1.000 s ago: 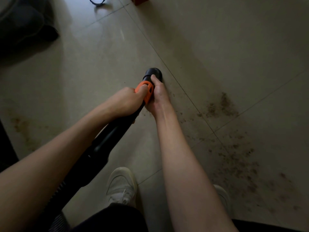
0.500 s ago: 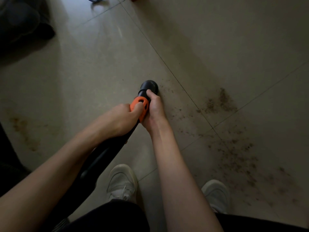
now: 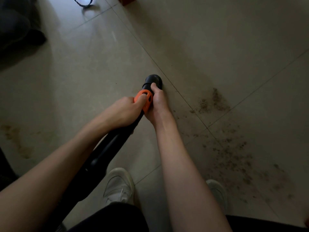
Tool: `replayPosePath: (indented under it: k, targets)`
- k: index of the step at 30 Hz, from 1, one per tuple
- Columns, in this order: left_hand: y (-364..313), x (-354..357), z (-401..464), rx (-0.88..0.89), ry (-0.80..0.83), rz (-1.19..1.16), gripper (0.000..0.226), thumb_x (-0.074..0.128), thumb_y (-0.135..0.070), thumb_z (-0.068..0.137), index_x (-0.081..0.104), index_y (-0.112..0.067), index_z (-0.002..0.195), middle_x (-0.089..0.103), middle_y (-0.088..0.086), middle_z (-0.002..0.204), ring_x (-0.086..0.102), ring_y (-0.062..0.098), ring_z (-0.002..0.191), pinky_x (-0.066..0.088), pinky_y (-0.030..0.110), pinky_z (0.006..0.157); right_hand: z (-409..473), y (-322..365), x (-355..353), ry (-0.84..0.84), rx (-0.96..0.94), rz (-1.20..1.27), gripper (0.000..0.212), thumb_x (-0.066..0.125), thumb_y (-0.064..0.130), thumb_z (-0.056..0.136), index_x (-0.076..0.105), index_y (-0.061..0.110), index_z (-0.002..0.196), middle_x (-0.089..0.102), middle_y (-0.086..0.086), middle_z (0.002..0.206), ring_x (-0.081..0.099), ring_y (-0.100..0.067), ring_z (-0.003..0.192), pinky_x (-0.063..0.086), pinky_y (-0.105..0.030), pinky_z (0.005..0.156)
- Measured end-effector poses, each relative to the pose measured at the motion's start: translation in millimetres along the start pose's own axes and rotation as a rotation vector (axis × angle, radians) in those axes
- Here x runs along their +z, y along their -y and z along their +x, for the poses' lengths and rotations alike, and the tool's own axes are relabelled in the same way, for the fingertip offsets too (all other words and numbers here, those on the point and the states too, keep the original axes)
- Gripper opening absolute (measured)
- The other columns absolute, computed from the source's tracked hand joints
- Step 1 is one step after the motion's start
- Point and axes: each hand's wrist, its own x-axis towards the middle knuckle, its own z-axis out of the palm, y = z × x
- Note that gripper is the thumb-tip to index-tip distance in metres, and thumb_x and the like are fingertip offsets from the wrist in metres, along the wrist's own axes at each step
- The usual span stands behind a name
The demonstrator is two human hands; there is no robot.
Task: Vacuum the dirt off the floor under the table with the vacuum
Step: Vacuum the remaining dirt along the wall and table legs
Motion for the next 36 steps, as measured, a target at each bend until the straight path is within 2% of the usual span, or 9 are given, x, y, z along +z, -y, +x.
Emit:
replayPosePath:
  k: [5,10,13,17,20,24,27,32,36]
  targets:
    - [-8,-6,8,0.024,-0.013,0.035,0.056,0.027,-0.047,0.098,0.056,-0.001,0.086,0.061,0.015,0.070,0.059,0.026,0.048,0.048,0.027,0.050,4,11,2,-0.006,-0.008,-0.022,0.058,0.040,0.047,0.097,0.051,0.000,0.130,0.062,-0.013,0.091,0.062,-0.023,0.077,0.048,-0.029,0.059]
    - [-7,-3,5,0.016,0.016,0.061,0.060,0.026,-0.051,0.097,0.058,0.000,0.095,0.061,0.014,0.069,0.059,0.024,0.046,0.048,0.024,0.046,4,4,-1,-0.038,-0.029,-0.032,0.058,0.039,0.049,0.097,0.054,0.000,0.124,0.064,-0.015,0.099,0.063,-0.023,0.080,0.048,-0.029,0.060]
    - [3,-3,-1,-0.002,0.033,0.046,0.058,0.027,-0.050,0.098,0.057,0.000,0.098,0.059,0.013,0.066,0.057,0.024,0.046,0.048,0.025,0.048,0,-7,-2,-0.047,-0.053,-0.019,0.050,0.043,0.043,0.096,0.058,-0.001,0.117,0.063,-0.015,0.095,0.063,-0.023,0.079,0.053,-0.032,0.070]
    - [13,-3,-12,-0.038,0.038,0.020,0.055,0.028,-0.048,0.098,0.056,-0.002,0.099,0.058,0.010,0.063,0.056,0.023,0.044,0.047,0.024,0.046,-7,-20,-3,-0.032,-0.073,0.052,0.043,0.046,0.032,0.097,0.056,-0.004,0.119,0.061,-0.013,0.086,0.061,-0.022,0.073,0.051,-0.036,0.082]
    - [14,1,-16,-0.037,0.037,0.021,0.053,0.028,-0.048,0.098,0.057,-0.003,0.097,0.058,0.010,0.063,0.056,0.022,0.043,0.047,0.024,0.045,-10,-20,-3,-0.049,-0.063,0.037,0.037,0.046,0.030,0.098,0.056,-0.002,0.112,0.061,-0.012,0.084,0.060,-0.021,0.071,0.051,-0.035,0.078]
    - [6,10,-17,-0.005,0.053,0.033,0.056,0.027,-0.050,0.097,0.056,-0.003,0.091,0.059,0.012,0.065,0.057,0.025,0.045,0.048,0.026,0.047,-13,-17,-12,-0.090,-0.021,-0.001,0.050,0.044,0.040,0.096,0.056,-0.001,0.121,0.063,-0.015,0.097,0.062,-0.023,0.076,0.051,-0.029,0.065]
    - [-3,16,-14,0.018,0.066,0.040,0.057,0.026,-0.051,0.097,0.056,-0.002,0.094,0.060,0.013,0.069,0.057,0.023,0.044,0.046,0.024,0.044,-14,-9,-20,-0.110,-0.014,-0.005,0.054,0.042,0.044,0.097,0.055,-0.001,0.123,0.063,-0.016,0.103,0.062,-0.022,0.077,0.047,-0.027,0.056]
    - [-15,18,-5,0.052,0.064,0.079,0.061,0.025,-0.052,0.097,0.058,0.000,0.093,0.062,0.015,0.072,0.059,0.025,0.047,0.049,0.026,0.050,-20,9,-26,-0.087,-0.011,0.000,0.056,0.037,0.044,0.099,0.051,-0.001,0.128,0.060,-0.012,0.091,0.059,-0.021,0.075,0.045,-0.028,0.055]
    - [-20,14,2,0.048,0.043,0.078,0.062,0.025,-0.053,0.096,0.059,-0.001,0.092,0.063,0.014,0.071,0.060,0.023,0.046,0.050,0.026,0.049,-16,19,-20,-0.087,-0.015,-0.027,0.056,0.038,0.044,0.099,0.049,0.000,0.132,0.060,-0.013,0.093,0.058,-0.021,0.075,0.044,-0.028,0.056]
